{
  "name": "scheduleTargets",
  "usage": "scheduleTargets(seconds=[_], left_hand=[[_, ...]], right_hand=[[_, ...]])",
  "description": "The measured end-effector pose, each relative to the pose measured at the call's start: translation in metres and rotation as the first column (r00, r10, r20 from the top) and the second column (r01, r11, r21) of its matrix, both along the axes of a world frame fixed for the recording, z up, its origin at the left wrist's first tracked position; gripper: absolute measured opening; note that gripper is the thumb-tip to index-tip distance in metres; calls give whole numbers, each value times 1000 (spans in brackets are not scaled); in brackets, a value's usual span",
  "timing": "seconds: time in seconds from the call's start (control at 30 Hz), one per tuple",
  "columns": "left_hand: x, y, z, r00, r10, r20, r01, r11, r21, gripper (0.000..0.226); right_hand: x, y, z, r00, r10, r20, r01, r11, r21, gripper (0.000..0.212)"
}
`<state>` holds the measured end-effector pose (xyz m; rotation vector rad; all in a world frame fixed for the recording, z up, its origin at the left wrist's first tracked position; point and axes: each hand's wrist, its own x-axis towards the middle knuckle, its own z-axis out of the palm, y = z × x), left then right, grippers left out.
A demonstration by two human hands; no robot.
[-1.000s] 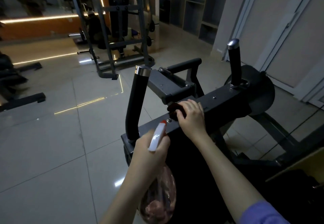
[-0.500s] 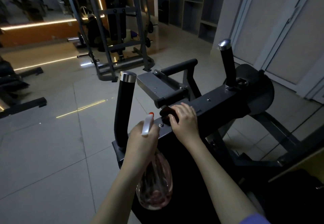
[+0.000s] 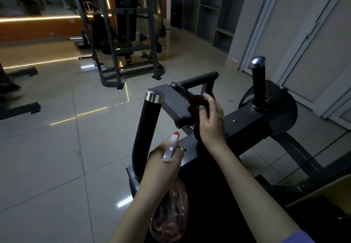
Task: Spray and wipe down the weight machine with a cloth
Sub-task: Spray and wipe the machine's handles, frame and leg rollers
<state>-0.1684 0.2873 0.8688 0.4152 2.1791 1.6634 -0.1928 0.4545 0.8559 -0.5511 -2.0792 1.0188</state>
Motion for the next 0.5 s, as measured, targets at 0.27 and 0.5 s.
scheduleTargets(seconds=[0.27,0.5], left_hand=[[-1,0,13,985,-85,-147,76,995,-65,46],[-6,1,5,985,-96,-143,92,995,-28,32]], right_hand=[[-62,-6,-18,824,-31,565,-287,838,464,35],[-54,-2,-25,862,102,497,-351,826,440,28]])
